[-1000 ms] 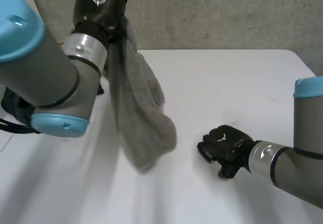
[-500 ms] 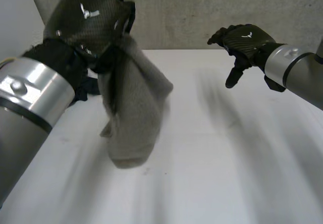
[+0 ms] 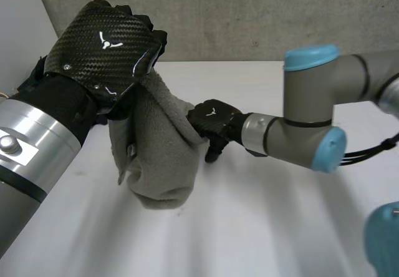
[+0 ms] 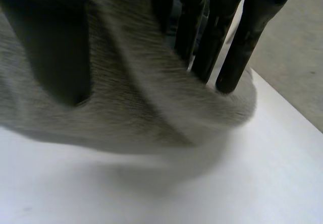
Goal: Fold the laundry.
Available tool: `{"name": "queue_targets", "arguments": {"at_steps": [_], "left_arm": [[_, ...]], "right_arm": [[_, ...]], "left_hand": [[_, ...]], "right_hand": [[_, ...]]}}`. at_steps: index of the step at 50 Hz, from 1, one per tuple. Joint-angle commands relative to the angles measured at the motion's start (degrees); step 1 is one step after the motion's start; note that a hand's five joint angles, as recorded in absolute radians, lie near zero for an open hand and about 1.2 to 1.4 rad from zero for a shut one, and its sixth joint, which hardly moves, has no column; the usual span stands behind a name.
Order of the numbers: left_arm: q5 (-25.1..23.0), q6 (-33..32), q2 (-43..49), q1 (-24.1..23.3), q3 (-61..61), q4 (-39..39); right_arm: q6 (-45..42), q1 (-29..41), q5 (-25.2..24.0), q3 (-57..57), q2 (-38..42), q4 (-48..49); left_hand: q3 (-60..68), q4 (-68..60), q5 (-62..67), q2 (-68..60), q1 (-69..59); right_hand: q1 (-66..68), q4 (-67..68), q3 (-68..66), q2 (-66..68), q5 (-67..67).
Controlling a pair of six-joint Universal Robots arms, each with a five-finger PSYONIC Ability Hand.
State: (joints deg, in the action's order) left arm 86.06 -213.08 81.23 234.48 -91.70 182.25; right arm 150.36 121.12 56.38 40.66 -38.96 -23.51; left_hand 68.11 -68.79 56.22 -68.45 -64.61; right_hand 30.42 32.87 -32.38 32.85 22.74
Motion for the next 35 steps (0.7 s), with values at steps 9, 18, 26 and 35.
{"name": "queue_targets", "arguments": {"at_steps": [9, 18, 26, 35], "left_arm": [[2.7, -1.4, 13.1, 4.9, 15.7, 9.2], [5.5, -1.2, 18.1, 7.8, 19.4, 21.7], [5.3, -1.3, 21.7, 5.3, 9.3, 22.3], [5.1, -1.1, 24.7, 4.4, 1.2, 22.3]], "right_arm": [[19.4, 0.2, 28.6, -27.2, 1.9, 13.8], [20.2, -3.4, 28.0, 2.2, -17.2, 22.7], [2.1, -5.2, 20.7, 34.8, -33.3, 24.0], [-27.8, -4.1, 19.6, 56.3, -34.2, 4.8]], "left_hand": [[11.9, -11.2, 13.8, -11.5, -15.4], [11.9, -11.2, 13.8, -11.5, -15.4], [11.9, -11.2, 13.8, -11.5, -15.4], [11.9, -11.2, 13.8, -11.5, -15.4]], "right_hand": [[49.6, 47.1, -47.6, 47.2, 47.3], [49.6, 47.1, -47.6, 47.2, 47.3], [49.6, 47.1, -47.6, 47.2, 47.3], [-20.4, -22.9, 22.4, -22.8, -22.7]]}}
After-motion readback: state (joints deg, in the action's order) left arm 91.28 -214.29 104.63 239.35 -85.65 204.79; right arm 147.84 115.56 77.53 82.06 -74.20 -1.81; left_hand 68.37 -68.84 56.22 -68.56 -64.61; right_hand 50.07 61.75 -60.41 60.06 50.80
